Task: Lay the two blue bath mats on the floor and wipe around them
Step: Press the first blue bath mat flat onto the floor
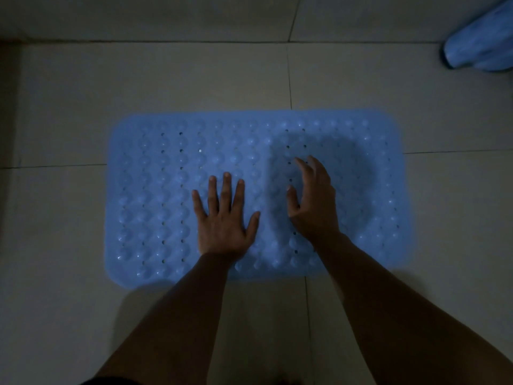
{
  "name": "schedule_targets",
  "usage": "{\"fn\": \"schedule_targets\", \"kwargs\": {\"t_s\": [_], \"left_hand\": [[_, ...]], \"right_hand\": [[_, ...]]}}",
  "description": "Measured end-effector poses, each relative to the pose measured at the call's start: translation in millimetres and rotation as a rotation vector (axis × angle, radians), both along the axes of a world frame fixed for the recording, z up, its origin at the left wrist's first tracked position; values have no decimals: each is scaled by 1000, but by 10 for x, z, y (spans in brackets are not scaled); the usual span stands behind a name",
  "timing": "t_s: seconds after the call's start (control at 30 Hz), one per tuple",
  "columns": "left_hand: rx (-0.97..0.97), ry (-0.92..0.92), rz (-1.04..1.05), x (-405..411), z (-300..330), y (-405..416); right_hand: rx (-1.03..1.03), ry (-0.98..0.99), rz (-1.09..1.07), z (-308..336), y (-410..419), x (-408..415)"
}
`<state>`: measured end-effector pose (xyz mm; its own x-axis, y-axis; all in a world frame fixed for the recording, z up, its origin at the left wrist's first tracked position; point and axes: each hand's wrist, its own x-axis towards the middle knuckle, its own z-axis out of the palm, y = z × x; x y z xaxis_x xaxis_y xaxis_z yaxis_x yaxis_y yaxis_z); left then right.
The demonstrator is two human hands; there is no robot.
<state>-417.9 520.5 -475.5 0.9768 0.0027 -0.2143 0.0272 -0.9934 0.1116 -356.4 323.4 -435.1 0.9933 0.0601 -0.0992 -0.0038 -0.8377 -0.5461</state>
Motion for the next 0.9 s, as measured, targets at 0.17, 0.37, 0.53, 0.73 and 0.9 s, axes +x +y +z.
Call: {"fn": "schedule_targets", "kwargs": {"t_s": [0.17,0.37,0.53,0.73,0.9], "left_hand": [[22,5,-5,9,4,-4],[15,34,0,59,2,5],[-97,62,3,118,221,22],[-165,-73,43,203,323,124],[-156,-110,12,326,257,95]], "right_hand": [[-9,-28,-37,-48,-109,32],[-62,-56,-27,30,-192,-25],[-156,0,79,110,21,-153],[-294,118,214,-197,479,-337],[-394,43,235,-377,476,-420]]}}
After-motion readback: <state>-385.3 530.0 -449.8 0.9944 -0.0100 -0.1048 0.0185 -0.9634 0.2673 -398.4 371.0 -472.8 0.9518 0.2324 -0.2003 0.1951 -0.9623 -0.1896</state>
